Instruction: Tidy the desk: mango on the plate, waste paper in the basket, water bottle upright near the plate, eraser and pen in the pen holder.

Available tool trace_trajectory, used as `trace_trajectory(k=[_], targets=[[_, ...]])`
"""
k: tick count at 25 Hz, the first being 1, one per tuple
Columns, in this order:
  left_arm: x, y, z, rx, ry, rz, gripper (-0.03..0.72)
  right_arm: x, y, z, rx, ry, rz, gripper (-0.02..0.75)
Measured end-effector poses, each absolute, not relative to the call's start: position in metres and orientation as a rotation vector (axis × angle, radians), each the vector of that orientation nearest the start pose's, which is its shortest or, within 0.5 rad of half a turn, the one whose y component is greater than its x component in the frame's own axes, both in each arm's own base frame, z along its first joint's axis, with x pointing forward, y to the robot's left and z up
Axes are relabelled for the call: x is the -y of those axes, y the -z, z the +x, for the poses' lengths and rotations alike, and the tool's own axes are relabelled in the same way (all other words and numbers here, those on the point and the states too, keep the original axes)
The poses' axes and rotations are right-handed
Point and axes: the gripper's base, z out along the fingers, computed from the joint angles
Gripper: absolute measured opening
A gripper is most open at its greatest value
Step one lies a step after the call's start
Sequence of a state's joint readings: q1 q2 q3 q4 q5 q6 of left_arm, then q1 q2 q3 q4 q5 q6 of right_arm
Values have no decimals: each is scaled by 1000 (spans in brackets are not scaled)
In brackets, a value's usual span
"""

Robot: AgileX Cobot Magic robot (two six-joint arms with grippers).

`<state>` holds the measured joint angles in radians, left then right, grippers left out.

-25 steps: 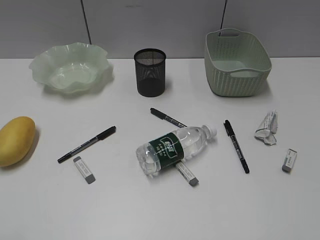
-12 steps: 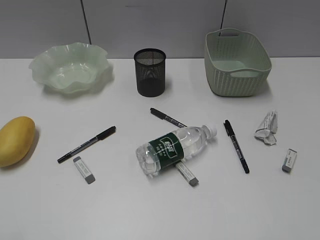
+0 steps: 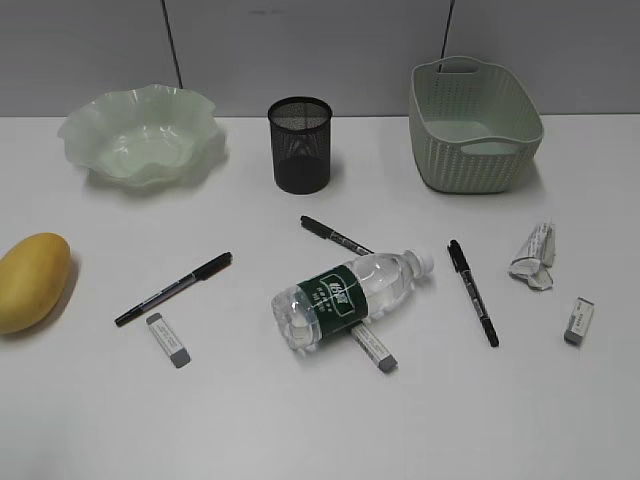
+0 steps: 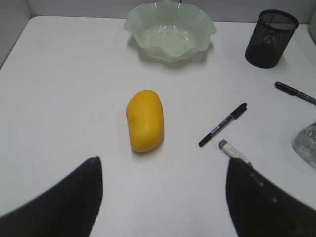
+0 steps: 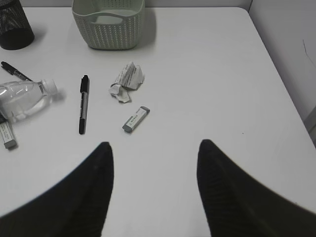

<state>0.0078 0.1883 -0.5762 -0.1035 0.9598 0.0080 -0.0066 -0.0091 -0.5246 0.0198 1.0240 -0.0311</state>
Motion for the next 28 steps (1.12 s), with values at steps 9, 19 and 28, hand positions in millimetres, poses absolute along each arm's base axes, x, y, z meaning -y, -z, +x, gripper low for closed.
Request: trace_trajectory(k=[9, 19, 28], targets=[[8, -288, 121, -2412, 149, -60, 605, -2, -287, -8, -1974, 1, -25, 438], [6, -210, 210, -2711, 111, -92, 646, -2, -287, -8, -1974, 1, -25, 438], [5, -170, 268, -2775, 86, -66, 664, -2, -287, -8, -1974, 1, -25, 438]])
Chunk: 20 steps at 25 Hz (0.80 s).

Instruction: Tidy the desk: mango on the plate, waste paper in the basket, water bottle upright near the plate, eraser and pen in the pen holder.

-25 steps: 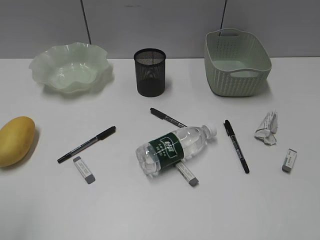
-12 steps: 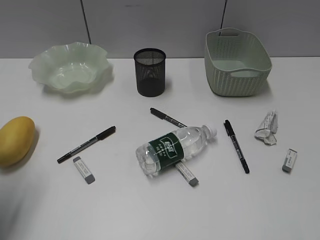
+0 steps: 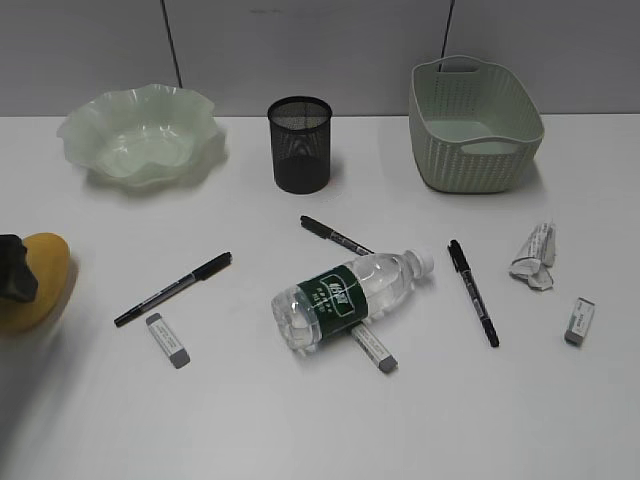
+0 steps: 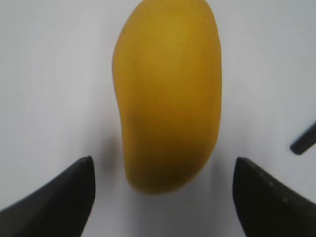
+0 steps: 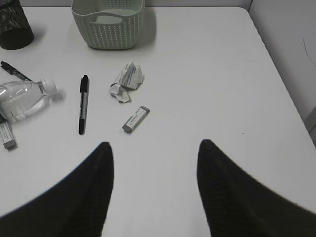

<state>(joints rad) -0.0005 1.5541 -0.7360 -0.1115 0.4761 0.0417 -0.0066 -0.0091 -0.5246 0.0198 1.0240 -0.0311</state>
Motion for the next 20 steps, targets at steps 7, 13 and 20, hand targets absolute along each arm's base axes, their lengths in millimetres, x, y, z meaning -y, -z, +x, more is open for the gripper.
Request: trace_trajectory(k=[7, 13, 20], targets=[[10, -142, 304, -2860, 93, -49, 664, -2, -287, -8, -1974, 1, -25, 438], [15, -128, 317, -2896, 96, -30, 630, -2, -287, -8, -1974, 1, -25, 438], [16, -139, 323, -2926, 105, -21, 569, -2, -287, -8, -1974, 2, -25, 438]])
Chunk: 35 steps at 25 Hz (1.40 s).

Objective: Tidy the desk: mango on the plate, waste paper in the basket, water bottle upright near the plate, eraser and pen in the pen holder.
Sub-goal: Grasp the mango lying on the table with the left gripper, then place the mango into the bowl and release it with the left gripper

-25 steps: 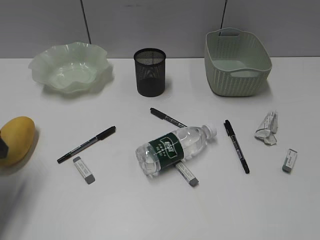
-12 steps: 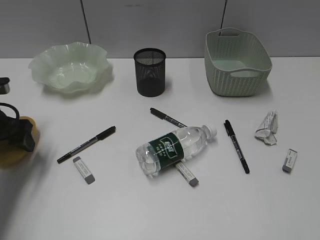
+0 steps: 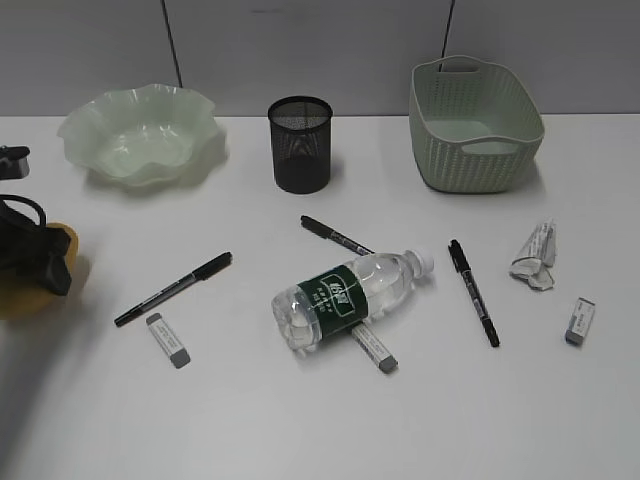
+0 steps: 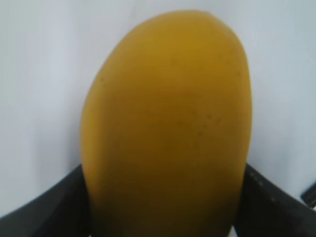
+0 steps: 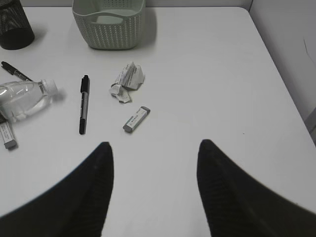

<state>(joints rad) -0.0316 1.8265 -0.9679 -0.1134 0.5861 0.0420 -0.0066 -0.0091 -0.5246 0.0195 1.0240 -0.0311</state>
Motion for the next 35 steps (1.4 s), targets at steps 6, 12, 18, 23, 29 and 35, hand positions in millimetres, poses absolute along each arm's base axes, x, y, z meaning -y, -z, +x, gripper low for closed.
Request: trace_trajectory(k=[6, 12, 18, 23, 29, 35], targets=[[17, -191, 342, -2838, 120, -1, 569, -2, -287, -8, -1974, 2, -25, 438], [21, -261, 389, -2561, 154, -13, 569, -2, -287, -8, -1974, 2, -25, 438], [32, -262, 457, -2458, 268, -68, 569, -2, -287, -8, -1974, 2, -25, 438], [51, -217, 497, -2494, 314, -51, 569, -2, -287, -8, -1974, 2, -25, 438], [66, -157, 520, -2564, 334, -44, 598, -2, -287, -8, -1974, 2, -25, 438], [65, -156, 522, -2558, 312, -30, 639, -2, -287, -8, -1974, 2, -25, 438]])
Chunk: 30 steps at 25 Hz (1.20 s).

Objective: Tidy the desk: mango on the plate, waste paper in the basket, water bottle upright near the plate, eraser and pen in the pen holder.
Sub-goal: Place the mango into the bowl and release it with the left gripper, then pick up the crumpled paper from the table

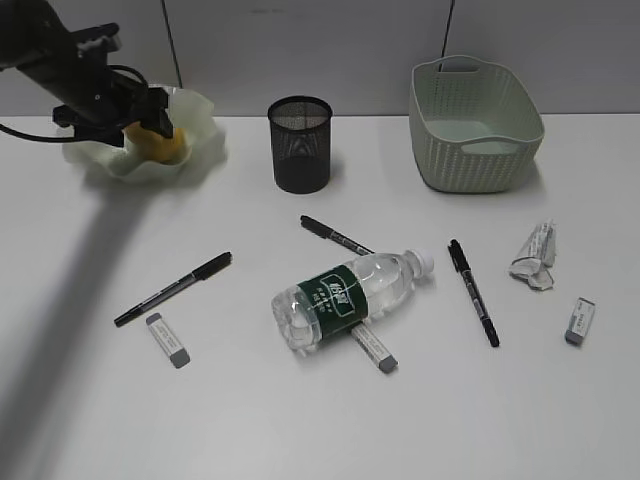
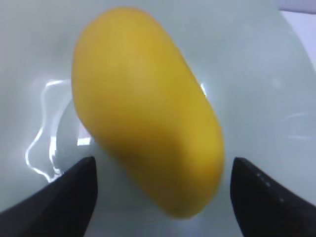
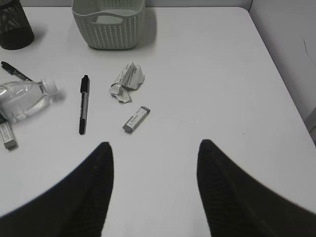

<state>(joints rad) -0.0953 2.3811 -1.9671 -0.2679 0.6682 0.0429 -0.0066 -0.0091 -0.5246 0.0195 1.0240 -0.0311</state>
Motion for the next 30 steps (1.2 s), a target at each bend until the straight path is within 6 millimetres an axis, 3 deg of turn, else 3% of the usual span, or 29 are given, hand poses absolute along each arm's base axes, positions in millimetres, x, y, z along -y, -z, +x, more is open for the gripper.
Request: trace_trajectory(k=[2, 6, 9, 12, 15, 22, 25, 30], targets=[[64, -167, 520, -2546, 296, -12, 639, -2, -287, -8, -1974, 2, -25, 438], [63, -216, 509, -2506, 282, 25, 638, -2, -287, -8, -1974, 2, -25, 438], [61, -258, 490, -2532, 268, 69, 626, -2, -287, -8, -1974, 2, -25, 438], [59, -280, 466, -2649, 255, 115, 601, -2, -287, -8, -1974, 2, -25, 438], [56, -296, 448, -2738, 237, 147, 576, -2, -287, -8, -1974, 2, -25, 438], [54, -330, 403, -2735, 268, 131, 561, -2, -287, -8, -1974, 2, -25, 438], [50, -335, 374, -2758, 252, 133, 548, -2, -287, -8, -1974, 2, -25, 438], [42, -329, 306, -2805, 222, 146, 543, -2, -287, -8, -1974, 2, -25, 438]])
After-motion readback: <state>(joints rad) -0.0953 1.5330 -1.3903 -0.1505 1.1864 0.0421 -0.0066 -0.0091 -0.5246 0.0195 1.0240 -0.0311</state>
